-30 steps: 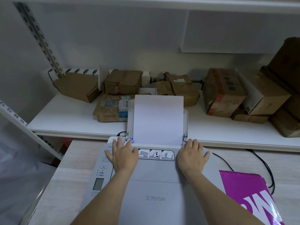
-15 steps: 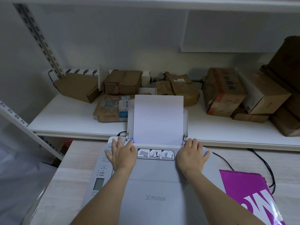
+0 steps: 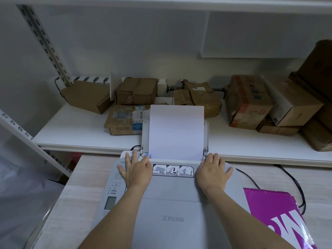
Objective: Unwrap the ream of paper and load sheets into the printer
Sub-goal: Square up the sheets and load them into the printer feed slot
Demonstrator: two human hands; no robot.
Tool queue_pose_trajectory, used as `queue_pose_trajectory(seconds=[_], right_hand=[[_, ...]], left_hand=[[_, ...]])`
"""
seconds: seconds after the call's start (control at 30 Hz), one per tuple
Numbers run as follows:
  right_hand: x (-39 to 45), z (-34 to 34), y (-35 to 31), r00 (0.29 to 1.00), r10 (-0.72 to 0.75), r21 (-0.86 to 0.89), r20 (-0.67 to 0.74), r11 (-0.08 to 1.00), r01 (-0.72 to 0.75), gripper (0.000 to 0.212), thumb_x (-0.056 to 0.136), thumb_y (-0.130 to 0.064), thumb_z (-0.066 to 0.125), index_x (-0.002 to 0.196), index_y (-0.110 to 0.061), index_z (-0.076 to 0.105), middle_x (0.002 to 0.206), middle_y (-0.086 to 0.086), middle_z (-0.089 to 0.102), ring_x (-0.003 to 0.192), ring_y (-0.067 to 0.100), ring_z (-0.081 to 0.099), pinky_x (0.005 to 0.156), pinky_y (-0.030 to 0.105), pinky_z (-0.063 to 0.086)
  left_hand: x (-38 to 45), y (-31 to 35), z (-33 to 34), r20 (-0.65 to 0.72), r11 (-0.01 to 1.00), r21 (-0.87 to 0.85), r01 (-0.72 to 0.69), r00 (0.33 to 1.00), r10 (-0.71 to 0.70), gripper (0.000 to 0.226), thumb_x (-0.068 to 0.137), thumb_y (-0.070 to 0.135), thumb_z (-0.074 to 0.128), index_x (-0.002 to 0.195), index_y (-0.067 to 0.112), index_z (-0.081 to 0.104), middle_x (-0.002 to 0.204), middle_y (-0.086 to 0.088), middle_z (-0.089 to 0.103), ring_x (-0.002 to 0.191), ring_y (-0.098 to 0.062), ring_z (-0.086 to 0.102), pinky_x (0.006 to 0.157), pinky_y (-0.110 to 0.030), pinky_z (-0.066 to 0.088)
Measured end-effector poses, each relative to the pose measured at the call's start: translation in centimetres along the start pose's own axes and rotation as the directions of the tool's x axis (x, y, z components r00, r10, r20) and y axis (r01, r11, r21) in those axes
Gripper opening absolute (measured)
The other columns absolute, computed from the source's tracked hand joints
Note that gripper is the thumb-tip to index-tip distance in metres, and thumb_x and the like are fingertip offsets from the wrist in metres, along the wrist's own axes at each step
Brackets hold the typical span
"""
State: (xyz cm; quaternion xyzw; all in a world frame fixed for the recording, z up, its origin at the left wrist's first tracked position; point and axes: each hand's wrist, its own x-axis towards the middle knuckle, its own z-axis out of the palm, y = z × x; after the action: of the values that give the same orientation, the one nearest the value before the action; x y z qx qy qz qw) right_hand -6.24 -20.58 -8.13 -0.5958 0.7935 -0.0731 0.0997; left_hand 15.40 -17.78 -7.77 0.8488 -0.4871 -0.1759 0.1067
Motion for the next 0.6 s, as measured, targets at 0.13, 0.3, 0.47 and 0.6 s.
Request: queue_pose_trajectory(seconds=[0.13,0.3,0.47,0.6], right_hand=[[0.01,-0.05,0.05,1.000,-0.007,0.009,-0.003,1.000,0.007,0.049,0.099,-0.031,0.024,0.145,-0.017,0.033,0.155,0.002,0.031,0.143,0.023,0.024,0.113,0.059,0.009],[0.05,-0.10,0.21,1.000,-0.012,0.004,0.002,1.000,0.012,0.048,0.099,-0.032,0.024,0.145,-0.018,0.031,0.155,0.001,0.030,0.143,0.021,0.023,0.114,0.059,0.010],[0.19,-0.16,0.39,0.999,-0.015,0.024,0.028,1.000,0.015,0.047,0.099,-0.033,0.022,0.144,-0.020,0.032,0.155,-0.001,0.028,0.144,0.020,0.021,0.115,0.058,0.009],[0.25,-0.67,0.85,0.995,-0.061,0.014,0.074,0.998,0.060,0.048,0.100,-0.032,0.024,0.146,-0.021,0.029,0.158,-0.001,0.022,0.146,0.020,0.015,0.116,0.056,0.011]], left_hand=[[0.18,-0.04,0.06,-0.003,1.000,-0.010,0.003,1.000,-0.003,0.040,0.097,0.036,0.028,0.125,0.052,0.052,0.163,0.006,0.010,0.151,-0.019,-0.005,0.117,-0.055,-0.005],[0.19,-0.11,0.14,-0.010,1.000,-0.010,0.009,1.000,-0.009,0.040,0.097,0.032,0.030,0.127,0.049,0.052,0.163,0.006,0.010,0.151,-0.018,-0.004,0.117,-0.054,-0.005],[-0.12,0.10,-0.10,-0.029,1.000,-0.019,0.006,1.000,-0.006,0.045,0.097,0.024,0.032,0.134,0.046,0.045,0.163,0.006,0.010,0.151,-0.017,-0.002,0.118,-0.051,-0.004],[-0.45,0.38,-0.15,-0.038,0.999,-0.033,0.022,0.999,-0.023,0.050,0.095,0.020,0.036,0.141,0.038,0.039,0.163,0.003,0.010,0.151,-0.017,0.001,0.119,-0.050,-0.002]])
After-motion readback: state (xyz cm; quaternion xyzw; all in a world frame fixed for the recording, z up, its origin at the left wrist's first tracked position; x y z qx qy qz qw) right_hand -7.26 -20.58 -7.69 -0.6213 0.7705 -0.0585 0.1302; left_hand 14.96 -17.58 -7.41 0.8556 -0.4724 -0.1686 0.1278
